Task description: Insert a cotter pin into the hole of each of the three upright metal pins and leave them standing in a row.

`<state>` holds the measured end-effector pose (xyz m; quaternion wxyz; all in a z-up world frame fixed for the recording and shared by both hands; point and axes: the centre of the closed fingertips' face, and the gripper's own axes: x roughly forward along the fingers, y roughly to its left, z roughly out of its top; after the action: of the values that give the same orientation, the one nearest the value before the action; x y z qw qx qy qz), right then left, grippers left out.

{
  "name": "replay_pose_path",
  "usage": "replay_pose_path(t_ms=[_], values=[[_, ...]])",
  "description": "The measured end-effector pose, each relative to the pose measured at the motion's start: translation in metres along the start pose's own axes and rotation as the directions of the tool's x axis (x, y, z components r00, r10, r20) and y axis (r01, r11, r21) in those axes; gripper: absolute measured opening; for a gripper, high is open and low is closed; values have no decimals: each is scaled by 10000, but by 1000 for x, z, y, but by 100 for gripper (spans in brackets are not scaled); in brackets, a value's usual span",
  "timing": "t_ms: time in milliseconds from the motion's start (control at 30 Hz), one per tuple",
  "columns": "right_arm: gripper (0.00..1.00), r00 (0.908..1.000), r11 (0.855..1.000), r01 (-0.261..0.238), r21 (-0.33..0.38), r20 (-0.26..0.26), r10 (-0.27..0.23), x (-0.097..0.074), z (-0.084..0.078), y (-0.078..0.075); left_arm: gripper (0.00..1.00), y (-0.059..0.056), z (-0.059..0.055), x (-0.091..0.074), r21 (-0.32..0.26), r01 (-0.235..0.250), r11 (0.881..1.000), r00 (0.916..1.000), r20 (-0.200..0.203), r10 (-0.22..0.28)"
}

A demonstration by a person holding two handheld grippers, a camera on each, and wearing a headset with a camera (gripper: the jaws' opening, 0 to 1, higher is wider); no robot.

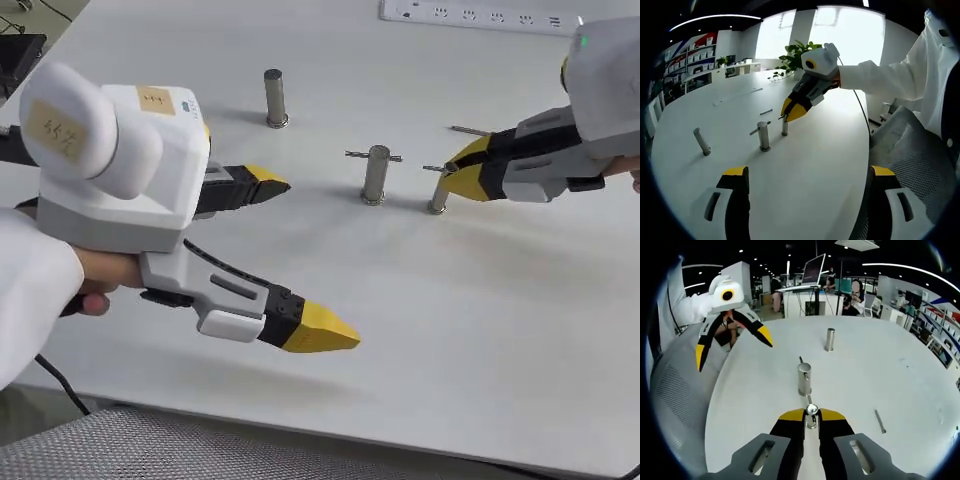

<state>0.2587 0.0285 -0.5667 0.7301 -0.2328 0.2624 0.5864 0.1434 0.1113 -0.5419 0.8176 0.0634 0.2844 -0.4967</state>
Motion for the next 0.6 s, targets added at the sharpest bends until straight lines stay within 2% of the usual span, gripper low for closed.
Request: replay_pose_path(t_ms=[300, 600], values=[[4, 9979, 9979, -572, -302, 291, 580, 0, 1, 1, 99, -1, -3, -1, -69, -36, 10000, 10000, -79, 35], [5, 9982, 9980, -490, -392, 327, 502, 0, 2, -1, 99, -3, -3, -1, -50, -51, 10000, 9999, -89, 51]])
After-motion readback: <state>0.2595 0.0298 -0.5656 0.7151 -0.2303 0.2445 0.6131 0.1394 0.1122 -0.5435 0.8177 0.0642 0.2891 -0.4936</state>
